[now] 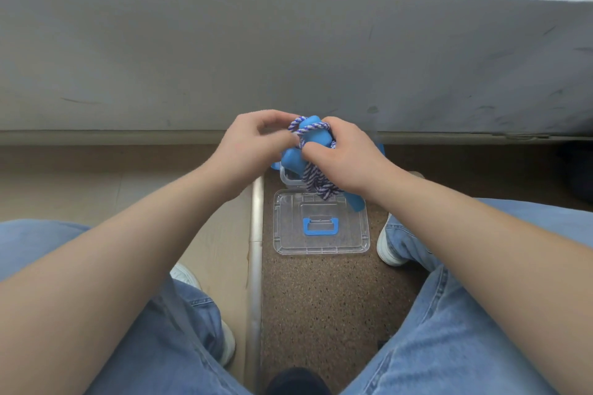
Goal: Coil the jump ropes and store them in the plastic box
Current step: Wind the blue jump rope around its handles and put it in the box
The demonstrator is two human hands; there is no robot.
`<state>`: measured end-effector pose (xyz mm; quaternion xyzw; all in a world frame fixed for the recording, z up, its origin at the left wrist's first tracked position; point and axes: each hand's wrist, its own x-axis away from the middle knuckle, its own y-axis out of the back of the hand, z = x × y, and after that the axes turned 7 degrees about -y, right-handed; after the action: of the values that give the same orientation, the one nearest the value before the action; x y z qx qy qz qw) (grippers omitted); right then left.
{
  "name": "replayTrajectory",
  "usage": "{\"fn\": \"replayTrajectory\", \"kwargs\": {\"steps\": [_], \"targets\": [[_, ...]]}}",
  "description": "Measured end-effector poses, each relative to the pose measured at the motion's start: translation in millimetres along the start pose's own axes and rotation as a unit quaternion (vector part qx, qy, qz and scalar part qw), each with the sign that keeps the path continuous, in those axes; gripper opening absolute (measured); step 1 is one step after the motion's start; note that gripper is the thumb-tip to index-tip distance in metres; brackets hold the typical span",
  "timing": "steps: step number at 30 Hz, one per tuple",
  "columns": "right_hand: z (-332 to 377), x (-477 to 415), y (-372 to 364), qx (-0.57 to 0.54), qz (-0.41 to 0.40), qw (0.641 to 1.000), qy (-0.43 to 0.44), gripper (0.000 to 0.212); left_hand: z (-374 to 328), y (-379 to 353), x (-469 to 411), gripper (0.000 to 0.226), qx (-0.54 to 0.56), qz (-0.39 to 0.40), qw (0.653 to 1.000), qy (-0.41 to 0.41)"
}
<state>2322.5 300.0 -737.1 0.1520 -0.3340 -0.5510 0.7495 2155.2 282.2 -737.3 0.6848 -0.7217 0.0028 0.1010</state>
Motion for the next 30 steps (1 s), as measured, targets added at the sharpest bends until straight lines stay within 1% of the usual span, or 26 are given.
{"fn": "replayTrajectory", "kwargs": {"steps": [1,2,4,7,8,9,11,14,16,18,19,21,22,23,25,28,30], "targets": [[-0.5,-0.1,0.9,-0.005,-0.006,1.000,0.001,0.013,-1.4,2.5,-2.6,0.028,0.073,0.021,0.996,0.046],[-1.1,0.3,1.7,-0.006,-0.008,1.000,0.005,0.014,-2.1,5.2,-5.1,0.028,0.113,0.041,0.990,0.075],[-2.3,1.5,2.1,-0.013,0.004,1.000,0.017,0.013,-2.0,9.2,-6.6,0.031,0.134,0.073,0.984,0.092],[-4.0,2.2,3.0,-0.038,0.047,0.998,0.027,0.017,0.2,15.9,-7.3,0.016,0.143,0.108,0.976,0.127],[-4.0,2.6,3.6,-0.042,0.058,0.997,0.029,0.022,0.9,18.6,-8.1,0.009,0.141,0.126,0.972,0.138],[-4.0,2.8,4.1,-0.044,0.067,0.996,0.030,0.028,0.6,20.5,-8.2,0.009,0.135,0.147,0.969,0.144],[-4.4,3.1,5.0,-0.037,0.084,0.995,0.031,0.034,0.9,23.7,-9.1,0.025,0.114,0.177,0.966,0.147],[-8.1,4.4,3.5,0.020,0.115,0.993,0.033,0.030,3.4,26.2,-8.8,0.034,0.049,0.208,0.968,0.135],[-12.3,6.0,1.6,0.028,0.129,0.991,0.033,0.024,5.6,25.5,-7.3,0.035,0.003,0.221,0.967,0.125],[-14.2,7.9,1.4,0.010,0.134,0.990,0.036,0.029,9.0,20.8,-5.7,0.033,0.010,0.206,0.971,0.119],[-14.2,7.5,1.1,-0.003,0.131,0.990,0.043,0.031,10.2,16.7,-5.5,0.029,0.020,0.186,0.976,0.112],[-12.3,6.2,-0.5,-0.032,0.128,0.990,0.051,0.033,10.8,10.1,-8.1,0.017,0.002,0.113,0.990,0.081],[-10.9,5.9,-1.3,-0.050,0.137,0.988,0.048,0.032,11.4,9.5,-11.4,0.016,-0.020,0.066,0.995,0.067],[-10.7,5.5,-3.0,-0.066,0.152,0.985,0.041,0.031,12.0,10.3,-14.8,0.020,-0.036,0.025,0.997,0.059],[-10.4,4.1,-5.6,-0.082,0.186,0.979,0.024,0.029,14.7,13.5,-20.2,0.022,-0.026,-0.024,0.997,0.062],[-10.3,3.7,-4.4,-0.086,0.224,0.971,-0.017,0.029,20.0,13.3,-19.9,0.019,-0.040,-0.044,0.997,0.054],[-13.5,5.2,-3.3,-0.060,0.224,0.972,-0.029,0.029,22.2,10.2,-17.9,0.017,-0.056,-0.026,0.997,0.050]]}}
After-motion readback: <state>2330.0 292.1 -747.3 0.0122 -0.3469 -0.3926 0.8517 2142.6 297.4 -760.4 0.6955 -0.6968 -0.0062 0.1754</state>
